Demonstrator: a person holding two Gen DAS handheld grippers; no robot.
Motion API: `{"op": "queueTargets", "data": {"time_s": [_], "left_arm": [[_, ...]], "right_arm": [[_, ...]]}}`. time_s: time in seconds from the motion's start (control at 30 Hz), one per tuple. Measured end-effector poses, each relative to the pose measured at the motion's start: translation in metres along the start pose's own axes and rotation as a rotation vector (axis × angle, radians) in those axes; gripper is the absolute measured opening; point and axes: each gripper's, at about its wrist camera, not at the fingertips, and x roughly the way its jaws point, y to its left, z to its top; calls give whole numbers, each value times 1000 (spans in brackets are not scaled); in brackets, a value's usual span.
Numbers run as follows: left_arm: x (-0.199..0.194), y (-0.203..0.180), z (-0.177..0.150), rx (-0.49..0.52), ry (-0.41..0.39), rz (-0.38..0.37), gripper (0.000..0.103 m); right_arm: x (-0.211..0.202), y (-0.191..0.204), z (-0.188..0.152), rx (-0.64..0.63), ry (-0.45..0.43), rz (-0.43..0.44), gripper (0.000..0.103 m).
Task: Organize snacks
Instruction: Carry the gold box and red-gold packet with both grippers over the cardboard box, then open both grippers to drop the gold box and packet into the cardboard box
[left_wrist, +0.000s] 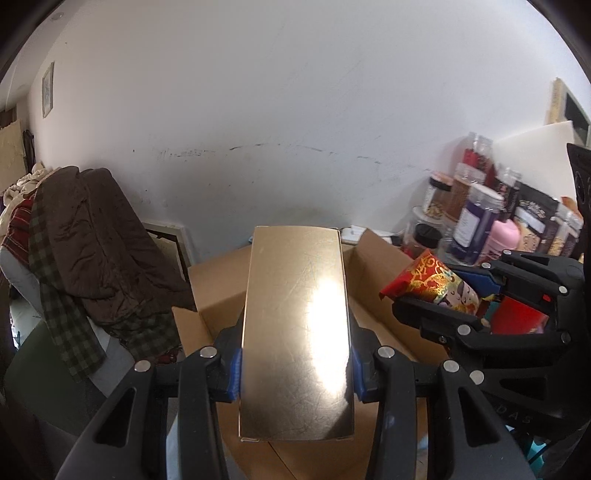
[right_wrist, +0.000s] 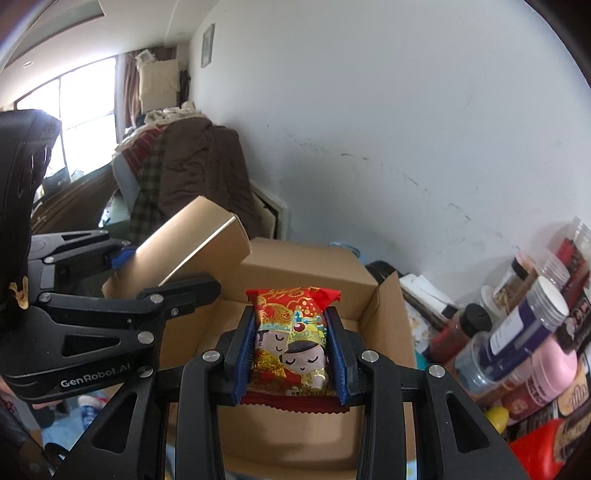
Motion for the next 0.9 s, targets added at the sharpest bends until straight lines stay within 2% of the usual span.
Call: {"op": "queueTargets", "data": {"time_s": [0.27, 0.57, 0.7, 0.83, 0.9], "left_arm": [[50, 5, 5, 3, 97, 6, 43], [84, 12, 0, 7, 220, 4, 43], [89, 12, 0, 21, 242, 38, 43], [103, 15, -3, 11, 318, 54, 43], [109, 14, -6, 22, 346, 76, 47]], "right_arm": [[46, -16, 2, 11, 77, -15, 35], [89, -22, -4, 9, 173, -28, 35], [101, -21, -5, 5, 208, -26, 35], [110, -24, -8, 16, 232, -29, 35], [115, -25, -11, 13, 249, -31, 35]]}}
